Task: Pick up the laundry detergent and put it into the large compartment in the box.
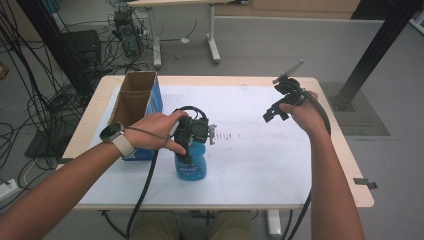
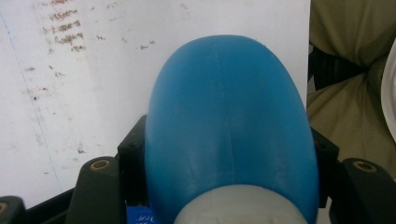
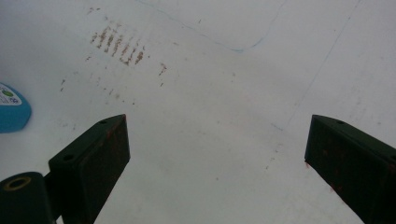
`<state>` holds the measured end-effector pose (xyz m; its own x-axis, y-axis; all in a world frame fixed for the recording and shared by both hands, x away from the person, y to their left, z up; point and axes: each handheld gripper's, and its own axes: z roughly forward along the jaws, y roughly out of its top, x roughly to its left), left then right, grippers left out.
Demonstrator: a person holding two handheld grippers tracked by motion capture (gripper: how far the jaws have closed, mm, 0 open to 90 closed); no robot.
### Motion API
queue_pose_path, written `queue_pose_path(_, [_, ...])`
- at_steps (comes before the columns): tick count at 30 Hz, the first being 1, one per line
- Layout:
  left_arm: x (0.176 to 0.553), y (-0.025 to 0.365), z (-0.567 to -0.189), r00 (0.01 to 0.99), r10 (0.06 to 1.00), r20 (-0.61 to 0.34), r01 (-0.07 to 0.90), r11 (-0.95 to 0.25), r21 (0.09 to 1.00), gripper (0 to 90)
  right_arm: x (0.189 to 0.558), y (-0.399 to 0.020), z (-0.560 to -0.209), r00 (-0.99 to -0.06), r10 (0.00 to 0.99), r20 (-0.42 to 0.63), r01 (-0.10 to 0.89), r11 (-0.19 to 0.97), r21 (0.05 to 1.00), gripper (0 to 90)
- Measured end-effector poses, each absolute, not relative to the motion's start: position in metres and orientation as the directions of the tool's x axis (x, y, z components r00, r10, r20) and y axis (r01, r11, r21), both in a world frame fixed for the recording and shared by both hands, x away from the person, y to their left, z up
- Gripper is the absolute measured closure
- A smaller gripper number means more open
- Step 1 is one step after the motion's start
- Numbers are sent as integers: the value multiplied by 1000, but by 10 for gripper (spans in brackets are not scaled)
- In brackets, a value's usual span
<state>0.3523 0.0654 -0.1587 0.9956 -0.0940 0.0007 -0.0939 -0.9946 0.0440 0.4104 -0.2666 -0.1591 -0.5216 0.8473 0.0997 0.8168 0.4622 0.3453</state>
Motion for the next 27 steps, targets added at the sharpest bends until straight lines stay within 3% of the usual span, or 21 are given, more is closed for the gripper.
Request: queue_pose_path(27, [352,67,-159,995,-96,2,-96,-994,49,372,410,-266,-158,-519,849,98,818,461,343,66])
